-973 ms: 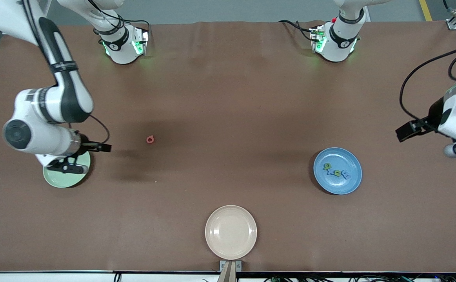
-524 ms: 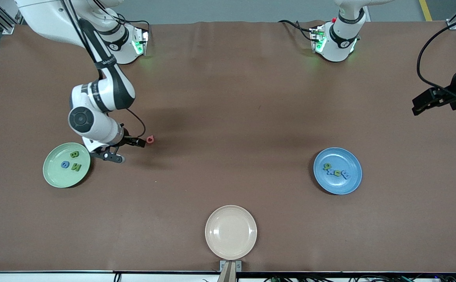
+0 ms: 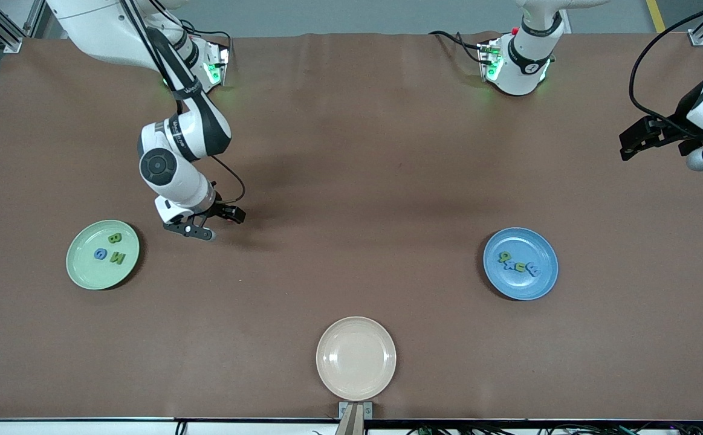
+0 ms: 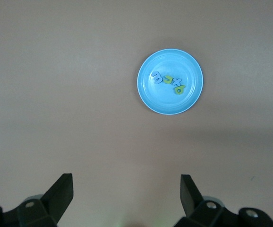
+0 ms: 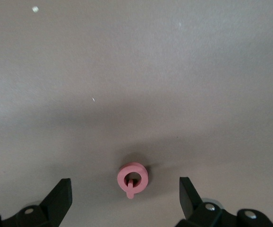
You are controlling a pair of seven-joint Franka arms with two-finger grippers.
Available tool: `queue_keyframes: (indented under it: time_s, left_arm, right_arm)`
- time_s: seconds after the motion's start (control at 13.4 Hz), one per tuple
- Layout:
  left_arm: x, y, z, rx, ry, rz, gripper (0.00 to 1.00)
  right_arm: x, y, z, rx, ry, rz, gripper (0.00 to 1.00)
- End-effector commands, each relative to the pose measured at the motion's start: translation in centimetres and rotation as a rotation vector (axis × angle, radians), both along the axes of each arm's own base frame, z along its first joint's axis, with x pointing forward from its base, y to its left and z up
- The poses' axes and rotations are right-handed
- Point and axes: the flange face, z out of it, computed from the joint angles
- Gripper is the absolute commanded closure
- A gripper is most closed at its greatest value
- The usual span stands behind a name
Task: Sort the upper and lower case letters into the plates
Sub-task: 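Grasp the pink Q with the right gripper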
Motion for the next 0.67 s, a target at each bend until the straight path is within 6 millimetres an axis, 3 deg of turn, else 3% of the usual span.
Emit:
queue_keyframes:
  time_s: [0.0,0.15,0.45,0.6]
  left_arm:
    - [-0.9,0.1,0.2,-0.015,-0.017,-0.011,0.0]
    - [-0.8,0.0,0.5,-0.015,-0.031,-0.015,0.0]
    - [-0.6,-0.2,0.5,-0.017,-0.04,-0.019,0.0]
    - [-0.5,-0.2,0.5,-0.018,-0.048,-0.018,0.0]
  right_arm:
    - [-1.2,-0.2,-0.8,0.001,0.002,-0.017,0.0]
    - [-1.3,-0.2,-1.4,-0.001,0.009,-0.015,0.0]
    - [-1.3,-0.3,-2.3,-0.002,0.014,-0.019,0.1]
    - [-1.5,-0.3,-4.1,0.001,0.011,-0.019,0.1]
